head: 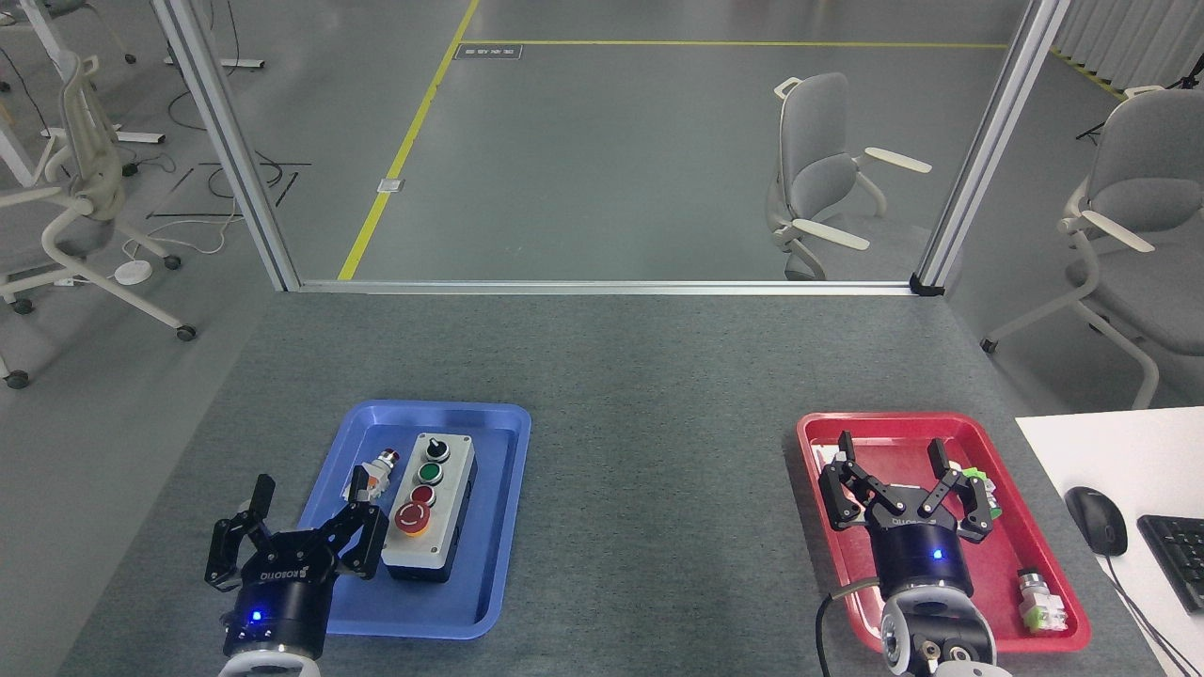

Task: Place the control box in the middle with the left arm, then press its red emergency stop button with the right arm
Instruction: 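Move the left gripper forward to the grey control box on the blue tray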

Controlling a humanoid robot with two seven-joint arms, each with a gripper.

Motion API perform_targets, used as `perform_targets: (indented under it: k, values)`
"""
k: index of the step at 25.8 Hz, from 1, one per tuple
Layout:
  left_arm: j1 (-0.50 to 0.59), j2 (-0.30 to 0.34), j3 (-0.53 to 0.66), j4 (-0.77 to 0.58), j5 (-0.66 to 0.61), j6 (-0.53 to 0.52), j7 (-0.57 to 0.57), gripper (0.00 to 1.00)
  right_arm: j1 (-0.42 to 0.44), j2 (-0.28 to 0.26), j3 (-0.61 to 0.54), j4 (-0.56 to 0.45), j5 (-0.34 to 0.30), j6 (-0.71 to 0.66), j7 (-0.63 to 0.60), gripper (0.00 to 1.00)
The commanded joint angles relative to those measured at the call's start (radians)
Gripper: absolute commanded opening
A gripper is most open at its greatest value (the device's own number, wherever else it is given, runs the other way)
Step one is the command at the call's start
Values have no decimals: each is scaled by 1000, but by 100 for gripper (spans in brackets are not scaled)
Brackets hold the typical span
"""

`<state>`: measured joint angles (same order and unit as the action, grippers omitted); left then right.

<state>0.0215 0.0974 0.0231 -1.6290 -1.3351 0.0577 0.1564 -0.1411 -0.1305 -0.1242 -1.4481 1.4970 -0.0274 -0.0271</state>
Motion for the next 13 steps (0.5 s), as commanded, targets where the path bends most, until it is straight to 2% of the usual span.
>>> perform_targets:
  k: [1,13]
  values:
    - [5,2,0,3,1,-4,14,99,0,0,0,0,0,-2,-2,99]
    - [38,10,5,-26,14,-19,28,99,-2,0,2,0,0,-2,-2,99]
